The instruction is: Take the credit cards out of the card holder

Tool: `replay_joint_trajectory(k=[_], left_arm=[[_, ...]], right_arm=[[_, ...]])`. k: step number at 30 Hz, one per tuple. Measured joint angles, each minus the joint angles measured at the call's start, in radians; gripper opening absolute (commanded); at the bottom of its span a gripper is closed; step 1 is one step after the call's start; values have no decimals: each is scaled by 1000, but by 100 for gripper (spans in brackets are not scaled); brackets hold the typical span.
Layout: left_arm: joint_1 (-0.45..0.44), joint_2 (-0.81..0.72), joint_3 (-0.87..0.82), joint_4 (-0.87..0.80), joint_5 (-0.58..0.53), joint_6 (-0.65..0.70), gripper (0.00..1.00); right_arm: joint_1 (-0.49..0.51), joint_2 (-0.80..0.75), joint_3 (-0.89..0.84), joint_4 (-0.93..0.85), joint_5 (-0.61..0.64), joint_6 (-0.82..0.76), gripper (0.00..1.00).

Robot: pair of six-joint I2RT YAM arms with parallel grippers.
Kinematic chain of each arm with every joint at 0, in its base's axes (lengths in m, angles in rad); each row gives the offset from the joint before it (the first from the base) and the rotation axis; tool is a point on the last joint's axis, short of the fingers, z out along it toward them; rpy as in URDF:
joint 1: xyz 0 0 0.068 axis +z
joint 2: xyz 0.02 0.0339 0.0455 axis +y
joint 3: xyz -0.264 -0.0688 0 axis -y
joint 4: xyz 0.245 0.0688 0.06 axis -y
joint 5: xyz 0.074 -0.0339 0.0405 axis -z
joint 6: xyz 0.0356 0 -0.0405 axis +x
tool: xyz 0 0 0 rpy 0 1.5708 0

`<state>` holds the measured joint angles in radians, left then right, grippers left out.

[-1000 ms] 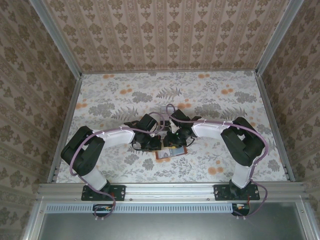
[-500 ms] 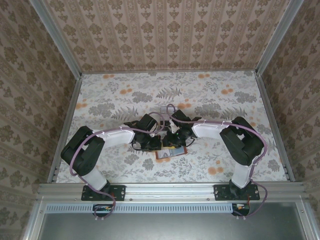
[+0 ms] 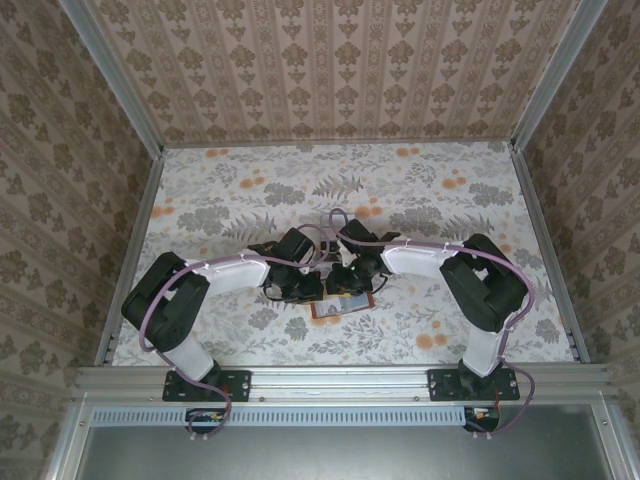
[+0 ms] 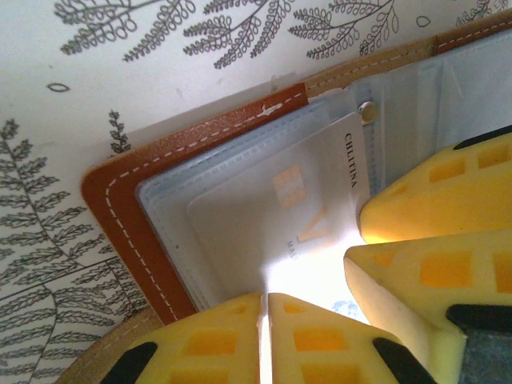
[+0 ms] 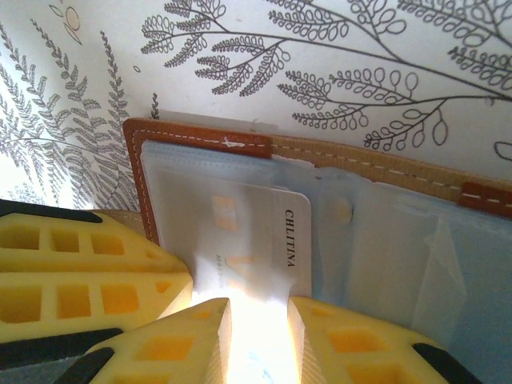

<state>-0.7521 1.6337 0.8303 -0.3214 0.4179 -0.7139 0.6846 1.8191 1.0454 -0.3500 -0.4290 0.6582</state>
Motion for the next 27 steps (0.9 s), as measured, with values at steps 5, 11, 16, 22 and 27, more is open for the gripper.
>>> replay_joint_trajectory(k=[5, 11, 16, 22, 27], left_arm=[[0, -5, 0, -11, -7, 0, 13], [0, -6, 0, -23, -14, 2, 11], [0, -6, 1, -26, -15, 3, 11], [0, -6, 18, -51, -20, 3, 11], [-1, -6, 35, -53, -22, 3, 11]], right_arm=[[6, 0, 11, -26, 21, -4, 29], [8, -9, 14, -45, 36, -5, 29], [8, -19, 16, -71, 56, -9, 28], [8, -34, 16, -77, 56, -8, 28], [6, -49, 16, -77, 55, -8, 29]])
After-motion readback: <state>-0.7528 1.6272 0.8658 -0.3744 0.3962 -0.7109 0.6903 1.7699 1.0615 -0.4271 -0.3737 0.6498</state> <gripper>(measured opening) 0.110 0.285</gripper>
